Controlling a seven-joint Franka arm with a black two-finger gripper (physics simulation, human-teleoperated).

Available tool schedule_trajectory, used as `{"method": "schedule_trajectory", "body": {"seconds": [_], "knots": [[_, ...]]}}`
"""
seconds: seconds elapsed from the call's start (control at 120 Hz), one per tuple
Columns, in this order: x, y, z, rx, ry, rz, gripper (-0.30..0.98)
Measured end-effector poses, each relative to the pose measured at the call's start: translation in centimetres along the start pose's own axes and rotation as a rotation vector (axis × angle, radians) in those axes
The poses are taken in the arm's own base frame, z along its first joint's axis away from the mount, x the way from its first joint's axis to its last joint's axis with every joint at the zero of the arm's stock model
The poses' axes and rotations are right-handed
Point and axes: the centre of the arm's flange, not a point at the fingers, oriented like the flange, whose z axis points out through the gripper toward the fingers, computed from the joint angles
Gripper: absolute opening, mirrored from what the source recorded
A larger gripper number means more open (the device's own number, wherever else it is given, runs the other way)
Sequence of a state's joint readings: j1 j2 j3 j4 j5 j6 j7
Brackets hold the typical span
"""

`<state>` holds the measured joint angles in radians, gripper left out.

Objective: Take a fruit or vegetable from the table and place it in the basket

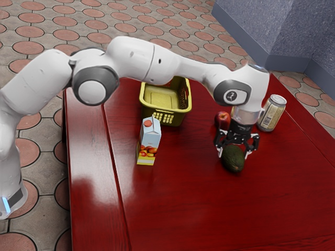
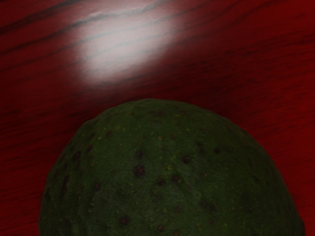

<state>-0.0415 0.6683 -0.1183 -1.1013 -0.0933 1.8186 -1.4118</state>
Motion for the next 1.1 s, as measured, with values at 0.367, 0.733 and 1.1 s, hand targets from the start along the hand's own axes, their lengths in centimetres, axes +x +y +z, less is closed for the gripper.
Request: {"method": "schedule_trajectory", "body": {"seconds": [0.367,0.733,1.1], "knots": [[0.5,0.4,2.3,0.004,-0.024,-0.002,0.56],[-0.9,-1.9,-2.8,-0.020,0.012,-0.035,0.46],[8.3,-16.7,-20.2,-0.085,0.105,-0.324,0.46]]}}
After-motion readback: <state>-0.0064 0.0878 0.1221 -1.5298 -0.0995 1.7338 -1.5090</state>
